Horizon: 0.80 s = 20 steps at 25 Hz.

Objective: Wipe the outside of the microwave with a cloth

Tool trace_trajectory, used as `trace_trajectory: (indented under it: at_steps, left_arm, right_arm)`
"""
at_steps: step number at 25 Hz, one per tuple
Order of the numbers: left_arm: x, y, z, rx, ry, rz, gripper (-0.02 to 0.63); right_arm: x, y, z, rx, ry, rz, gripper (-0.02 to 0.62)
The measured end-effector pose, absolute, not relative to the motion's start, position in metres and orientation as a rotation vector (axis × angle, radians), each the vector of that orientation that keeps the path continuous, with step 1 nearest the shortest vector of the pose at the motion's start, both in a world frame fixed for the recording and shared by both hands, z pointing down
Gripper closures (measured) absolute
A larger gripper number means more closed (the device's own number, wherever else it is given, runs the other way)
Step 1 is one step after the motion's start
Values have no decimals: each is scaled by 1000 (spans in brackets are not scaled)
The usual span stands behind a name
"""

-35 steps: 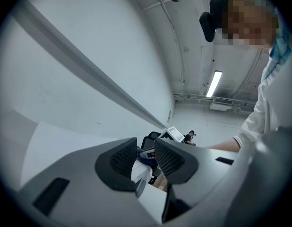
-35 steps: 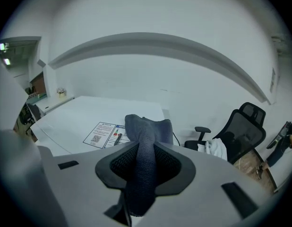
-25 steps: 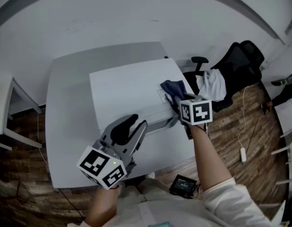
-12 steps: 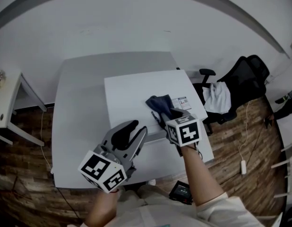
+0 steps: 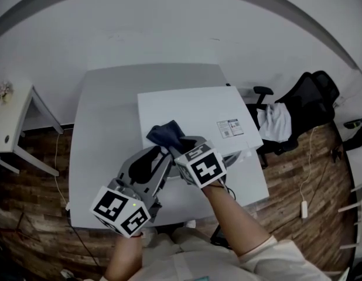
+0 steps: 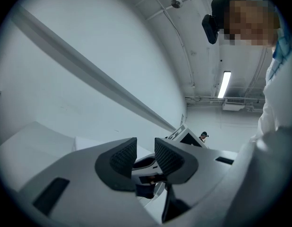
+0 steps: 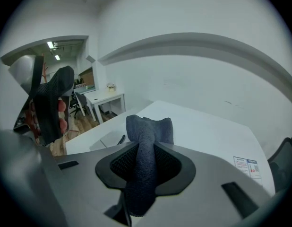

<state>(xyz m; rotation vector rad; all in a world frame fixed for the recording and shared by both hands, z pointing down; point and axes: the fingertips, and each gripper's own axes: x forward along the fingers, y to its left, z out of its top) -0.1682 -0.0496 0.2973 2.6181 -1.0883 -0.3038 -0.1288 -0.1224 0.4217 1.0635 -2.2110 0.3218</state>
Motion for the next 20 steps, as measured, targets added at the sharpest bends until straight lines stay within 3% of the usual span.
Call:
trace_trajectory:
  at_steps: [13,20]
  left_arm:
    - [-199,-45,307,2539,-1233,-284,491]
    - [-201,-43,305,2537,-1267,-277,491]
  right_arm:
    - [-169,-112,419,793,-2335,348,488]
    - [-160,-145,390,949,-2412,331,488]
